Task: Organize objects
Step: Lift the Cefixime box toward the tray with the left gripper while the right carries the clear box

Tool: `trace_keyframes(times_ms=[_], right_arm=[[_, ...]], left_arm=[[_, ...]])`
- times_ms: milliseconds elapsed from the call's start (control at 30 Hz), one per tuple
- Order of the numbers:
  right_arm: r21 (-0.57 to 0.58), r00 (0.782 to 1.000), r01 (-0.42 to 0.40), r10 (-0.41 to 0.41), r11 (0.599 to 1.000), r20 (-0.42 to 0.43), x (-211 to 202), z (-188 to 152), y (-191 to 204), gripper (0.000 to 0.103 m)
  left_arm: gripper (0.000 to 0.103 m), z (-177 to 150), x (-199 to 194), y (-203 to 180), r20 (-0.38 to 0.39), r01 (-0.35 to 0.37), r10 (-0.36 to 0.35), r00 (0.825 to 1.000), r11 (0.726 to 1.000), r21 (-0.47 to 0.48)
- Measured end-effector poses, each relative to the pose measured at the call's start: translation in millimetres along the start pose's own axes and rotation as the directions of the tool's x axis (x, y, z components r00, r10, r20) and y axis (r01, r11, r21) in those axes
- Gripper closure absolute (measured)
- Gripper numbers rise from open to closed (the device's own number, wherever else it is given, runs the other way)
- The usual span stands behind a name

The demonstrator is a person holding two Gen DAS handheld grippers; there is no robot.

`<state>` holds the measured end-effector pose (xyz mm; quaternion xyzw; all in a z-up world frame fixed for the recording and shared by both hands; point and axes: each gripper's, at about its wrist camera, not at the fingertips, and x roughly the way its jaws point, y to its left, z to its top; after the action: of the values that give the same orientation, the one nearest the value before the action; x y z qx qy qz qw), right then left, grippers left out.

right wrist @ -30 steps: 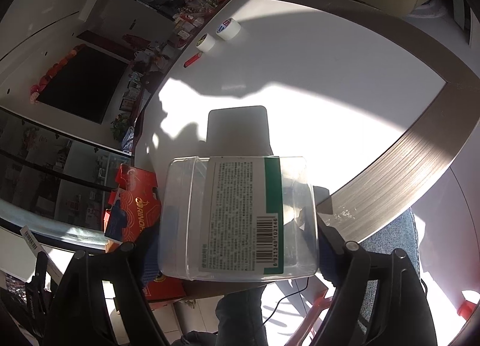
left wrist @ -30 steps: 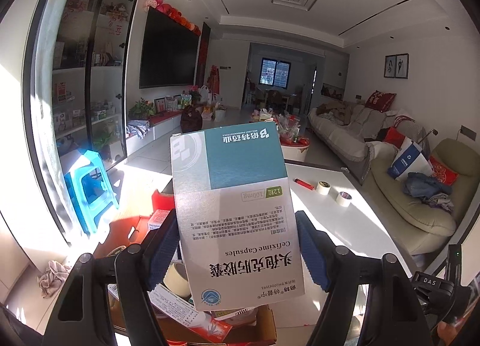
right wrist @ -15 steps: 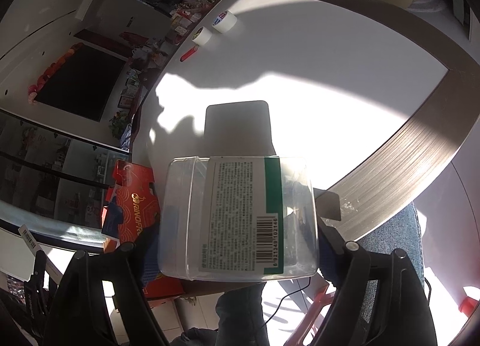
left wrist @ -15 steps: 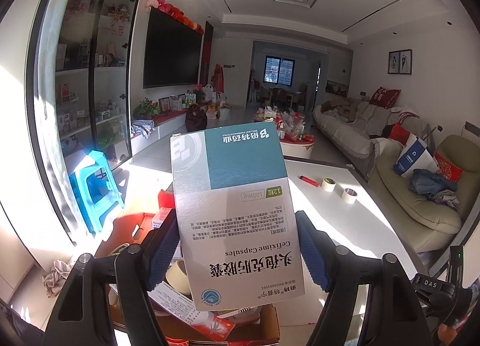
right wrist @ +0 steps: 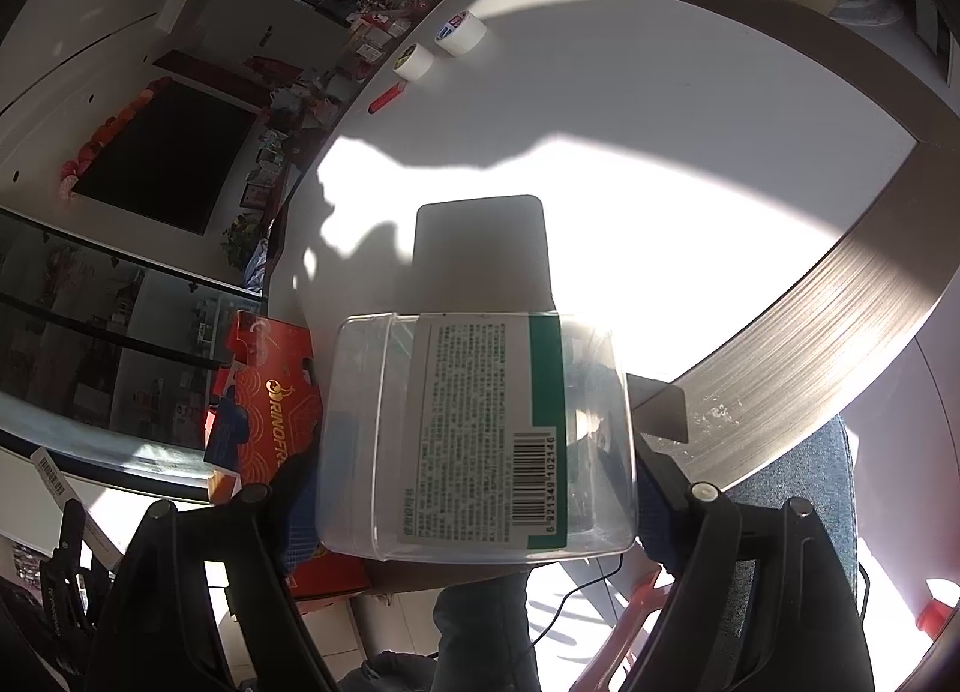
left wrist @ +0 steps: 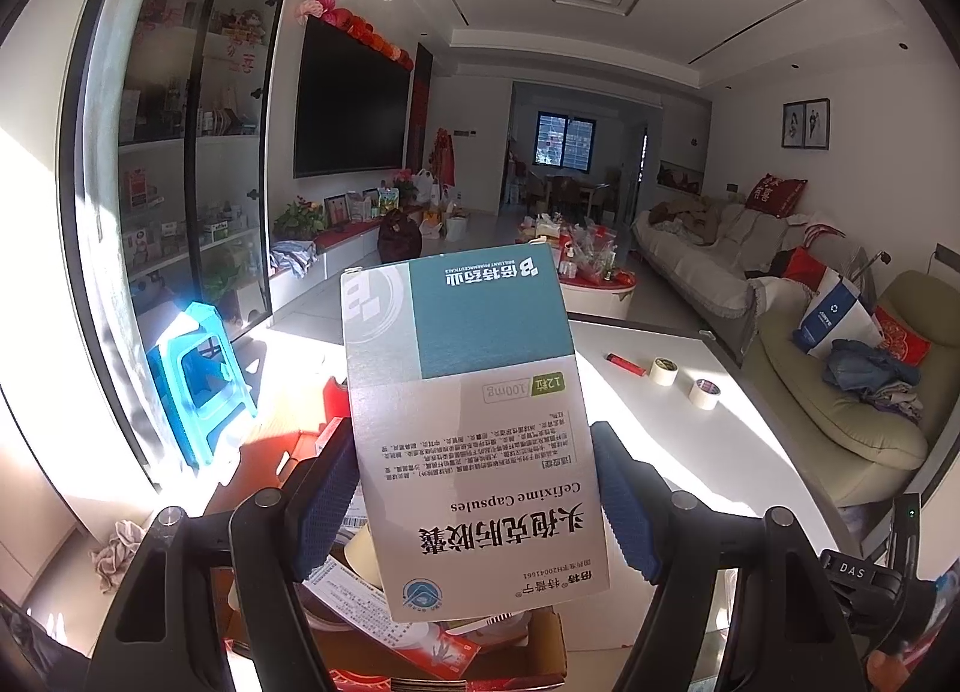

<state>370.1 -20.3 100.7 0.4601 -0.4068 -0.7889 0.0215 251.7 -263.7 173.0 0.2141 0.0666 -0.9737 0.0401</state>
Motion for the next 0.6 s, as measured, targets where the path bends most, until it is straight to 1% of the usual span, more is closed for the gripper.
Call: trace_keyframes(times_ms=[167, 333, 600], right_arm=[[-0.022, 1.000, 0.004, -0.005, 1.000, -0.017, 8, -3, 12, 0.021], [-0.057, 0.999, 0.013, -0.016, 0.998, -0.041, 18, -3, 33, 0.021], [-0.105, 0.999, -0.020, 0.015, 0.994, -0.053, 26, -9, 69, 0.021]], left_arm=[[0.024, 2, -7, 8, 0.001, -0.012, 0.012, 1.000, 1.000, -0.003], [0.024, 2, -19, 20, 0.010, -0.027, 0.027, 1.000, 1.000, -0.013], [0.024, -1, -32, 43, 0.011, -0.062, 0.062, 0.998, 0.997, -0.045]])
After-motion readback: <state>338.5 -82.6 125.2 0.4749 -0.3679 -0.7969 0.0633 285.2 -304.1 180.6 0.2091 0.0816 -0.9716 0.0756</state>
